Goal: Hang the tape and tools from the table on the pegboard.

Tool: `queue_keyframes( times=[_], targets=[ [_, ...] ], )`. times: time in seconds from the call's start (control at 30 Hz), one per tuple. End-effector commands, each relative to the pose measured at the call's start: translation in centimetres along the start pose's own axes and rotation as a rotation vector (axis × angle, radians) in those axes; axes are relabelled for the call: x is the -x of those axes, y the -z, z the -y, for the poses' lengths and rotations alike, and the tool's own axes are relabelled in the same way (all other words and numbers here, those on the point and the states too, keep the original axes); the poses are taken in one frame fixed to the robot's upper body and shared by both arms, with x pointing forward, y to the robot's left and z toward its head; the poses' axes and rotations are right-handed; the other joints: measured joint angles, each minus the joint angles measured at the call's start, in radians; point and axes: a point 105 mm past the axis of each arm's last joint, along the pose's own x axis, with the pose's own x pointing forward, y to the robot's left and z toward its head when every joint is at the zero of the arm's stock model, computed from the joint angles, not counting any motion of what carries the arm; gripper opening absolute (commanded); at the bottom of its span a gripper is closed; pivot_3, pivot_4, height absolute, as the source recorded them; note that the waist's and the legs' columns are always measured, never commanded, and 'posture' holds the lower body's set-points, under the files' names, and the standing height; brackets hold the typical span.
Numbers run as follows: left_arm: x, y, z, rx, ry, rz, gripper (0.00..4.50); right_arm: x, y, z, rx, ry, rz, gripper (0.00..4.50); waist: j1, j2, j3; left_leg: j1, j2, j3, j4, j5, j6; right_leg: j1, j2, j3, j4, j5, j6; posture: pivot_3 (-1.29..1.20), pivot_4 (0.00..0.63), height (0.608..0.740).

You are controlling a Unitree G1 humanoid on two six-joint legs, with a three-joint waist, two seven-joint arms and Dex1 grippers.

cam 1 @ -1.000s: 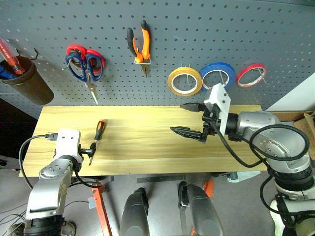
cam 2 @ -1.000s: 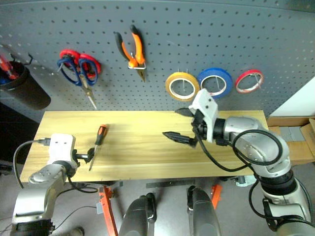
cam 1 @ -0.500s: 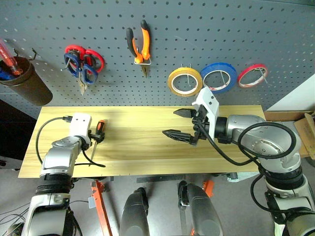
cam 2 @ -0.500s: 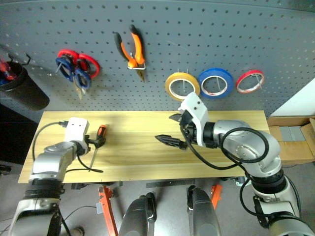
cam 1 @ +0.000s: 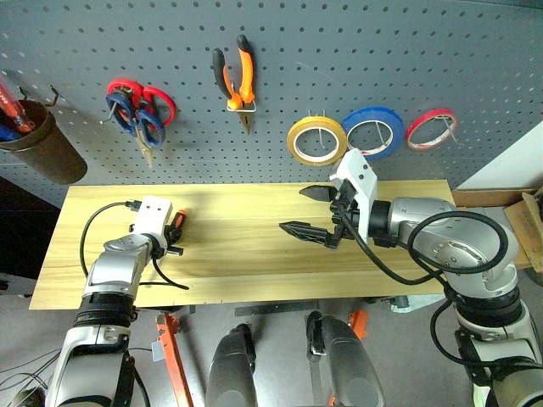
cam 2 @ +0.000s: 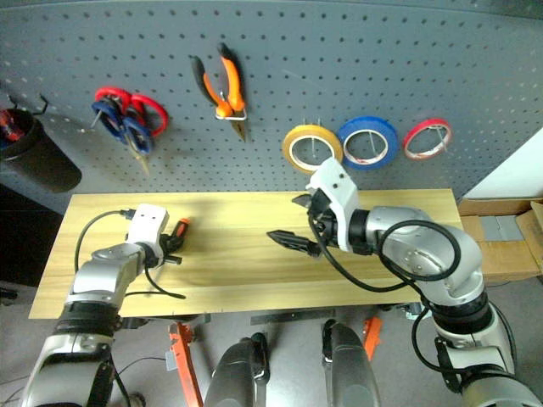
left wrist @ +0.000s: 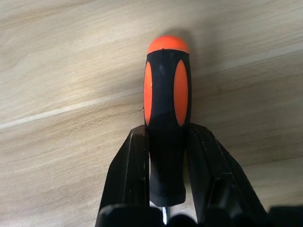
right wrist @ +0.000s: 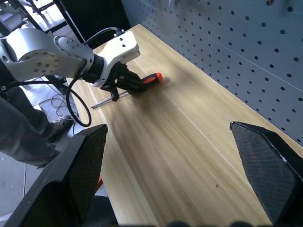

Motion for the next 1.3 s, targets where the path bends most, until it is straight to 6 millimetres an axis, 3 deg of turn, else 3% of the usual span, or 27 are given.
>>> queue_keyframes(
  times=[0.03,0.2,0.33,0.53,0.63,0.73,0.9,0.97,1.3],
  targets=[
    [1.4,-0.2,-2.7,0.012,-0.127,0.060,0.74,0.5,-1.3,0.0,0.034,0.013,0.048,4.50,-0.003,0.000,0.000,0.000,0.000,0.000,0.000,0.000,0.000,0.000,0.000,0.000,0.000,0.000,0.000,-0.16,0.371,0.740],
    [3.5,-1.2,-3.9,0.032,-0.229,0.226,0.74,0.7,-1.4,0.2,0.041,0.016,0.057,4.50,0.000,-0.001,0.001,0.000,0.000,0.000,-0.001,0.000,0.000,0.000,-0.001,0.001,0.000,0.001,-0.001,-0.15,0.367,0.740],
    [8.7,-3.6,-2.6,-0.041,-0.272,0.539,0.74,1.5,-2.4,-0.9,0.096,-0.078,0.115,4.50,0.002,-0.002,0.001,-0.001,0.000,-0.001,-0.001,0.000,0.000,0.000,-0.002,0.002,-0.003,0.003,-0.004,-0.13,0.361,0.740],
    [14.4,-4.2,-0.7,-0.179,-0.379,0.700,0.74,2.3,-2.9,-2.3,0.167,-0.205,0.178,4.50,0.012,-0.002,0.001,0.000,-0.001,0.000,-0.010,0.000,0.000,0.000,-0.002,0.001,-0.008,0.003,-0.004,-0.08,0.343,0.740],
    [16.4,-4.6,-1.3,-0.172,-0.471,0.742,0.74,2.4,-3.3,-2.3,0.197,-0.227,0.218,4.50,0.015,-0.002,0.001,-0.001,-0.001,0.000,-0.013,0.001,0.001,0.001,-0.001,0.000,-0.013,0.003,-0.004,-0.06,0.335,0.740],
    [18.4,-6.6,-3.1,-0.150,-0.579,0.817,0.74,2.5,-3.8,-2.0,0.214,-0.241,0.255,4.50,0.019,-0.003,0.001,-0.001,-0.001,-0.001,-0.013,0.001,0.001,0.001,0.000,-0.001,-0.013,0.001,-0.001,-0.04,0.326,0.740],
    [20.3,-10.0,-5.0,-0.124,-0.644,0.936,0.74,2.7,-4.6,-2.0,0.212,-0.289,0.292,4.50,0.034,-0.003,0.001,-0.001,-0.001,-0.001,-0.013,0.001,0.002,0.001,0.000,-0.002,-0.013,0.002,-0.001,-0.03,0.318,0.740],
    [21.0,-11.3,-6.2,-0.030,-0.657,0.989,0.74,2.7,-5.0,-1.9,0.211,-0.299,0.307,4.50,0.035,-0.003,0.000,-0.001,-0.001,0.000,-0.013,0.001,0.002,0.002,0.000,-0.003,-0.014,0.004,-0.004,-0.02,0.310,0.740],
    [22.8,-18.7,-6.7,0.019,-0.501,1.217,0.74,2.7,-5.3,-1.4,0.213,-0.292,0.305,4.50,0.037,-0.007,-0.002,-0.002,-0.001,0.000,-0.012,0.003,-0.001,0.002,0.000,-0.006,-0.014,0.005,-0.003,-0.03,0.296,0.740]
  ],
)
